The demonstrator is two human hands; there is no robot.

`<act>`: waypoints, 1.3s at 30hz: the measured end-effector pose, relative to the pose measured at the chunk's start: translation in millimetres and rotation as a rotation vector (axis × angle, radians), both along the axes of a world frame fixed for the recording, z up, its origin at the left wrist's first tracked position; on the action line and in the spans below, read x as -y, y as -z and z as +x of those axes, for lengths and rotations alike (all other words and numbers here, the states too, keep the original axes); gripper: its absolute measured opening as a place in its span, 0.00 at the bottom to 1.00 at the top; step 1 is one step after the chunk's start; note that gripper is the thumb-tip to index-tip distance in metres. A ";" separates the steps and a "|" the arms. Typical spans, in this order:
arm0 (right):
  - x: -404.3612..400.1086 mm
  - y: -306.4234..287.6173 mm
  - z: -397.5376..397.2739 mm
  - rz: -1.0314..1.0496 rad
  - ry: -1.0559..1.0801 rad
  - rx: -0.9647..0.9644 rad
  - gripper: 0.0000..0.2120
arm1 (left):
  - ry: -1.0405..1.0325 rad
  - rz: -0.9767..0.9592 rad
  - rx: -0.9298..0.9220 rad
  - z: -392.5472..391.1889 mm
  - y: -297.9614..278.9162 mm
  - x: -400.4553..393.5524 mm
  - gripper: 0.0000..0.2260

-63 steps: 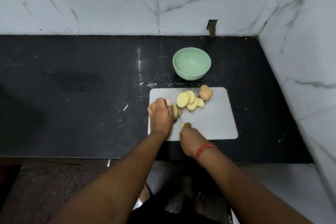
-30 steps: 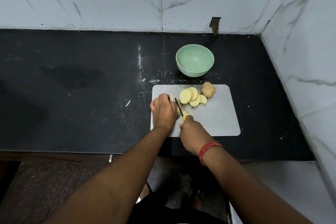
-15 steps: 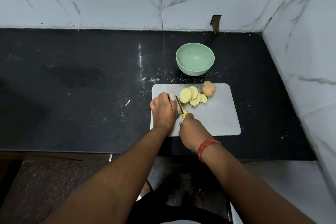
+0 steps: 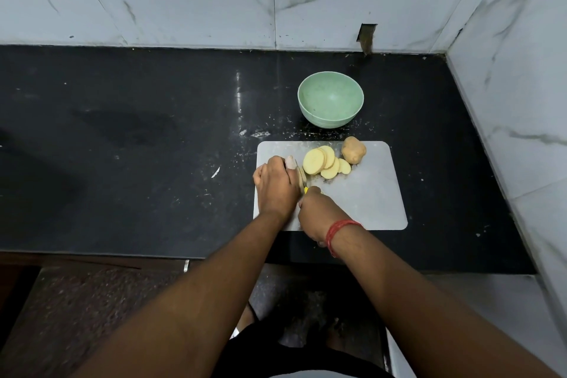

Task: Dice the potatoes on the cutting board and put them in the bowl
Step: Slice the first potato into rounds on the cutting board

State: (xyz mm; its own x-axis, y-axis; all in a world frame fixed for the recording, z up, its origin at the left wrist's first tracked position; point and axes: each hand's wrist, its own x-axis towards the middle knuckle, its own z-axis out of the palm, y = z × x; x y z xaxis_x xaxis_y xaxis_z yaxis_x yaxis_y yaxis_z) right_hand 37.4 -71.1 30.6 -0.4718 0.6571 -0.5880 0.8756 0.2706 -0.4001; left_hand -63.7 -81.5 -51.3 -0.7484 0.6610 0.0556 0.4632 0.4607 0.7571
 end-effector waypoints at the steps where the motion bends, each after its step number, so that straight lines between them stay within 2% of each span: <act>1: 2.0 -0.3 4.3 0.012 -0.038 -0.010 0.07 | -0.001 0.000 0.003 -0.1 1.1 0.1 0.16; 3: 6.5 -0.7 12.2 0.015 -0.081 -0.027 0.05 | -0.002 0.001 0.006 -0.8 2.4 0.1 0.16; 8: 2.5 8.5 9.2 0.048 -0.075 -0.006 0.16 | -0.004 -0.019 0.012 0.1 -0.2 -1.1 0.16; 13: -4.3 16.2 -3.9 0.046 -0.056 0.011 0.18 | -0.006 -0.033 0.017 -0.3 -3.2 -1.8 0.14; 18: 3.3 18.7 10.2 0.049 -0.093 0.024 0.16 | 0.004 -0.028 0.014 -0.7 -2.6 -0.8 0.14; 21: 13.4 23.2 28.5 0.017 -0.097 0.031 0.15 | 0.020 -0.023 0.019 -2.5 1.3 -0.2 0.17; 25: 18.0 19.7 45.7 0.001 -0.059 -0.001 0.09 | 0.030 -0.014 0.032 -4.0 5.3 1.7 0.18; 28: 18.4 11.9 47.5 0.040 -0.002 -0.105 0.02 | 0.028 -0.013 0.040 -3.5 4.8 1.7 0.17; 32: 16.3 5.1 36.3 0.098 0.011 -0.182 0.07 | 0.025 -0.001 0.012 -4.0 7.3 0.4 0.22; 39: 15.5 4.5 23.9 0.074 0.017 -0.170 0.13 | 0.015 -0.001 0.003 -3.6 7.6 -1.7 0.21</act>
